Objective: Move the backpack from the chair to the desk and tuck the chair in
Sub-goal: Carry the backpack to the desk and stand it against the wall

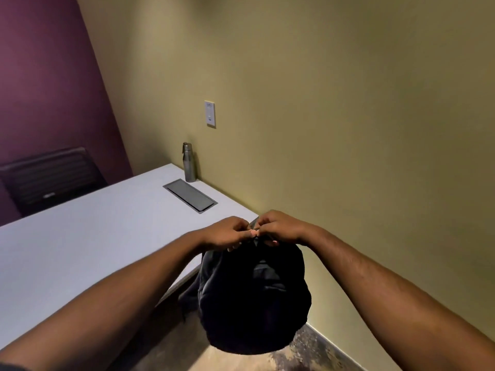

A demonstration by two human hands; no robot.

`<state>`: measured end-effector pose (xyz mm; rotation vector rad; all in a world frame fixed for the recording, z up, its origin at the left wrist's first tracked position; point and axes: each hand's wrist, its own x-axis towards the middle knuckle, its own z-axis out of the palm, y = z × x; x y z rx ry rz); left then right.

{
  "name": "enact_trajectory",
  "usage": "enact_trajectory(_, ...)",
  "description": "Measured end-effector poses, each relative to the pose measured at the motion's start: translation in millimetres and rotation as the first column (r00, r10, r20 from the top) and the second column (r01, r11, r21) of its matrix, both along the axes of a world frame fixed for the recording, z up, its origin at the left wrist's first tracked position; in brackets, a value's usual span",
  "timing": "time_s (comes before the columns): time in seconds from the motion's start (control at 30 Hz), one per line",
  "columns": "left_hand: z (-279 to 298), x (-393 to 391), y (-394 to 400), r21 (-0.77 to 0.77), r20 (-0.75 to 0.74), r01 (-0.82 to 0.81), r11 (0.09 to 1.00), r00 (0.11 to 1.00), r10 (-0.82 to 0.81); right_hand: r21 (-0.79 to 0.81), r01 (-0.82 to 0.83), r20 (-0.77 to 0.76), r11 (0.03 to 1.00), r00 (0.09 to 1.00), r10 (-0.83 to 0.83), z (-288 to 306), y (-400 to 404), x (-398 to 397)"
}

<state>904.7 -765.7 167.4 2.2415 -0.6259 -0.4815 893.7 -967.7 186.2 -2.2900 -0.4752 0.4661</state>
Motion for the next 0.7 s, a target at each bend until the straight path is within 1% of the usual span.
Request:
enact_trajectory(0.13,25,48,5,-0.01,0.033,-0.042,0.999,0.999,0.042,0.063,-0.022,-0.018,0.998,1.0,0.023,20,4,57)
enact_trajectory(0.27,43,96,7,-0.038,0.083,-0.085,0.996,0.993,0.088,0.114,-0.098,-0.066,0.989,0.992,0.106,41,5,116)
enact_trajectory(0.37,55,130,7,-0.018,0.217,-0.142,0.99,0.966,0.143,0.155,-0.155,-0.093,0.976,0.981,0.17,59,5,159)
enact_trajectory(0.43,62,154,7,-0.039,0.266,-0.192,0.981,0.944,0.195,0.173,-0.181,-0.092,0.968,0.976,0.199,71,7,188)
enact_trajectory(0.7,82,238,20,-0.126,0.246,-0.35,0.928,0.895,0.371,0.25,-0.23,-0.088,0.941,0.962,0.258,87,26,293)
